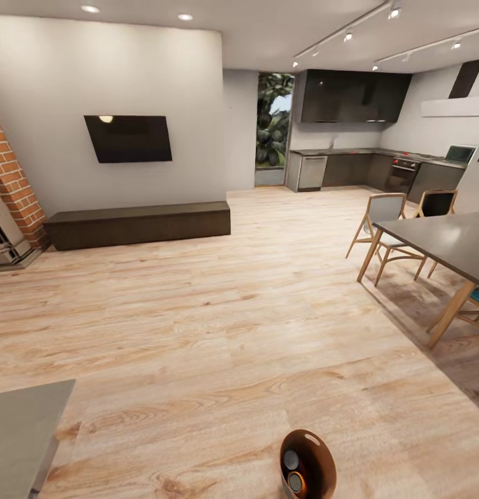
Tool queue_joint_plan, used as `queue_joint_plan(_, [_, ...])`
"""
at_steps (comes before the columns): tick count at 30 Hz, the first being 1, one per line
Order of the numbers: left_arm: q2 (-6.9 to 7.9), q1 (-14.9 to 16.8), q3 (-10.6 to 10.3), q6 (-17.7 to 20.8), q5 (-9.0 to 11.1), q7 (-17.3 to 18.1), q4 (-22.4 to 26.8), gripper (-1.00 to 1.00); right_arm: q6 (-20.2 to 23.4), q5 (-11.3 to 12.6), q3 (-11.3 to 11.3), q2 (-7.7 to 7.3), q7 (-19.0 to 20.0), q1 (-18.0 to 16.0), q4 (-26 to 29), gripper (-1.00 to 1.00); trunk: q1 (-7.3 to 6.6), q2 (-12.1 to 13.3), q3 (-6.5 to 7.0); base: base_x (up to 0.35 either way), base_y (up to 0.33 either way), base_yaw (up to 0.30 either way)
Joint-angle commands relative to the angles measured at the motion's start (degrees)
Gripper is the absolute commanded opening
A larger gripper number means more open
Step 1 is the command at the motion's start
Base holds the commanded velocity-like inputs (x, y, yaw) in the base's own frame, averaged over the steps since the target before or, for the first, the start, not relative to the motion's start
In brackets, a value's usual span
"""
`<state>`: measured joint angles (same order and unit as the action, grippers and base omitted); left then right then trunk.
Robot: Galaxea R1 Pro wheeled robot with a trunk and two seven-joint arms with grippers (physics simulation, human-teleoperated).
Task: Put the three can of soda from the living room inside the tash can in the kitchen.
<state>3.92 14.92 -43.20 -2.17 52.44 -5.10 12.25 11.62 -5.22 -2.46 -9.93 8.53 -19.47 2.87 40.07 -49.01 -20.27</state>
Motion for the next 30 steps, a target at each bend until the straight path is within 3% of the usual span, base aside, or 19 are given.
queue_joint_plan(1, [-0.01,-0.19,-0.09,-0.01,0.00,0.00,-0.12,1.00,0.01,0.03,0.00,0.04,0.00,0.08,-0.03,1.00,-0.23,0.42,0.19,0.000,0.000,0.000])
queue_joint_plan(7, [0.03,-0.95,-0.34,-0.01,0.09,-0.06,-0.68,1.00,0.00,0.05,0.00,0.15,0.00,1.08,-0.70,1.00,-1.54,2.82,1.27,0.000,0.000,0.000])
queue_joint_plan(30, [0.20,-2.17,-0.32,0.18,0.20,-0.69,-0.82,1.00,-0.02,0.74,0.17,1.83,0.00,1.54,-5.12,1.00,-1.54,2.82,1.27,0.000,0.000,0.000])
